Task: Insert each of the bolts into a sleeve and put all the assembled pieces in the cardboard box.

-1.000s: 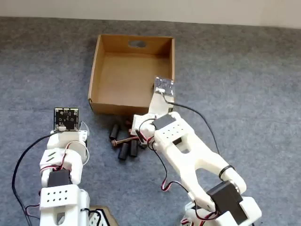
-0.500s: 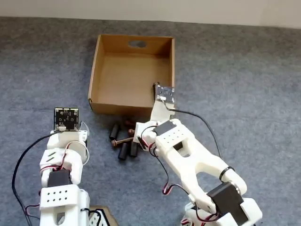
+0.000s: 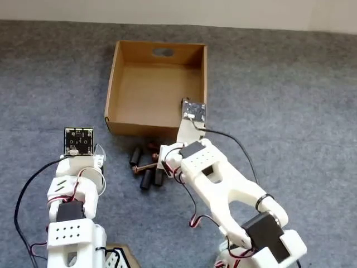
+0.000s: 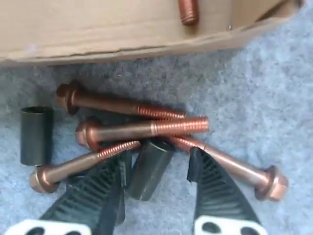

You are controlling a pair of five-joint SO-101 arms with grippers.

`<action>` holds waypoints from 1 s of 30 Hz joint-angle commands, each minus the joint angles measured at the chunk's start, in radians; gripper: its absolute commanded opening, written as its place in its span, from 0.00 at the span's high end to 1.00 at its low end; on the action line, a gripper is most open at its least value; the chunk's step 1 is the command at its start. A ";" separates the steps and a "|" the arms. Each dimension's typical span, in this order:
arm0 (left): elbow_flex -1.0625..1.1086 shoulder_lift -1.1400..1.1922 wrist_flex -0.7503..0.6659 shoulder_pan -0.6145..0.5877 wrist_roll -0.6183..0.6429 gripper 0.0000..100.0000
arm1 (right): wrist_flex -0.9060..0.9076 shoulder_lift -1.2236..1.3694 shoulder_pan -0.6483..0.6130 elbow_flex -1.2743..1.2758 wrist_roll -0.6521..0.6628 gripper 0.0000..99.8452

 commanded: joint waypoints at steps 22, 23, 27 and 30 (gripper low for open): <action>-0.031 -0.005 -0.002 -0.005 -0.005 0.86 | 0.251 0.036 0.001 -0.071 0.307 0.81; -0.031 -0.005 -0.002 -0.005 -0.005 0.86 | 0.251 0.036 0.001 -0.071 0.347 0.81; -0.031 -0.005 -0.002 -0.005 -0.005 0.86 | 0.251 0.036 0.002 -0.068 0.546 0.83; -0.031 -0.005 -0.002 -0.005 -0.005 0.86 | 0.251 0.036 0.002 -0.070 0.692 0.95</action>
